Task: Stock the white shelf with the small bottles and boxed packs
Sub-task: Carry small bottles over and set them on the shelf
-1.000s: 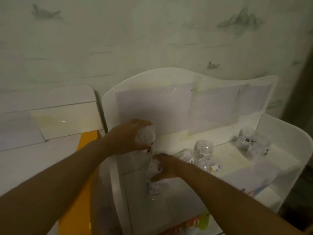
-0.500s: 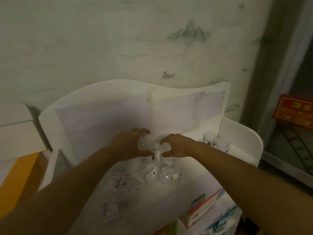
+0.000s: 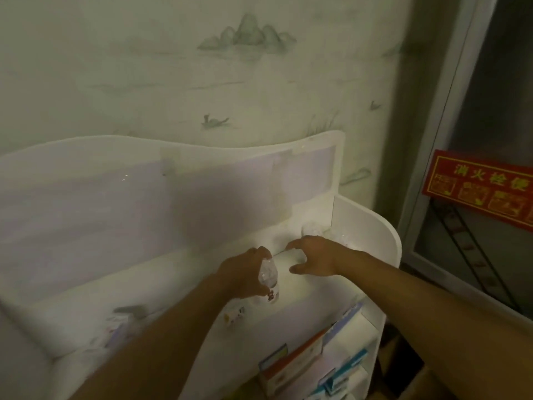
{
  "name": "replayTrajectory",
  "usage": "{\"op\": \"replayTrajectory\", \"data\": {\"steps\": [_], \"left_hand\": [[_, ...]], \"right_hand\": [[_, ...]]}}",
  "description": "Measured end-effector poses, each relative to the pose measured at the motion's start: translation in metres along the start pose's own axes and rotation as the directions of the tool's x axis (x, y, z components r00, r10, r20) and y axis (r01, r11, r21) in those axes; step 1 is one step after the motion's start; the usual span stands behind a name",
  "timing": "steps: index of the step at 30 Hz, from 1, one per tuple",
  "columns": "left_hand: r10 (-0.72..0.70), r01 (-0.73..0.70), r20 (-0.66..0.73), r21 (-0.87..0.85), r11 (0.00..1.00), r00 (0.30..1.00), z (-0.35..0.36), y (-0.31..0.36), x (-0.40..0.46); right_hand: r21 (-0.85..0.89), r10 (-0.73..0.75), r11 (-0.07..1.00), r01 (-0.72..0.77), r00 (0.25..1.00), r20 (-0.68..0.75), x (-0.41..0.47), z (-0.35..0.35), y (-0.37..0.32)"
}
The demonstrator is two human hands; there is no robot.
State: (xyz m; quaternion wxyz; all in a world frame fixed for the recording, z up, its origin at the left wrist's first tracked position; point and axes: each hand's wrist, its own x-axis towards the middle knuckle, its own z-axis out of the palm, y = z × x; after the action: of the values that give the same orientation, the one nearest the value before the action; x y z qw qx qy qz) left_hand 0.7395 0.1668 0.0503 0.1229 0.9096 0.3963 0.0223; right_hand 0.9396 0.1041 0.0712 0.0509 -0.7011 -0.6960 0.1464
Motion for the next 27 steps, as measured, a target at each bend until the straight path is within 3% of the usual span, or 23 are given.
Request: {"op": "replayTrajectory", "data": {"steps": [16, 23, 27], "left_hand": [[-0.058, 0.036, 0.097, 0.216, 0.976, 0.994, 0.024, 0.011, -0.002], [-0.100, 0.088, 0.024, 0.301, 0.950, 0.995, -0.025, 0.008, -0.032], [-0.157, 0.146, -0.010, 0.439, 0.886, 0.988, -0.069, -0.016, -0.078]], "right_hand": [[-0.031, -0.076, 0.997, 0.076, 0.997, -0.013, -0.007, -0.030, 0.029], [-0.010, -0.111, 0.994, 0.111, 0.993, -0.045, -0.016, -0.048, 0.015], [-0.006, -0.168, 0.986, 0.168, 0.984, -0.066, -0.006, -0.052, -0.014]]}}
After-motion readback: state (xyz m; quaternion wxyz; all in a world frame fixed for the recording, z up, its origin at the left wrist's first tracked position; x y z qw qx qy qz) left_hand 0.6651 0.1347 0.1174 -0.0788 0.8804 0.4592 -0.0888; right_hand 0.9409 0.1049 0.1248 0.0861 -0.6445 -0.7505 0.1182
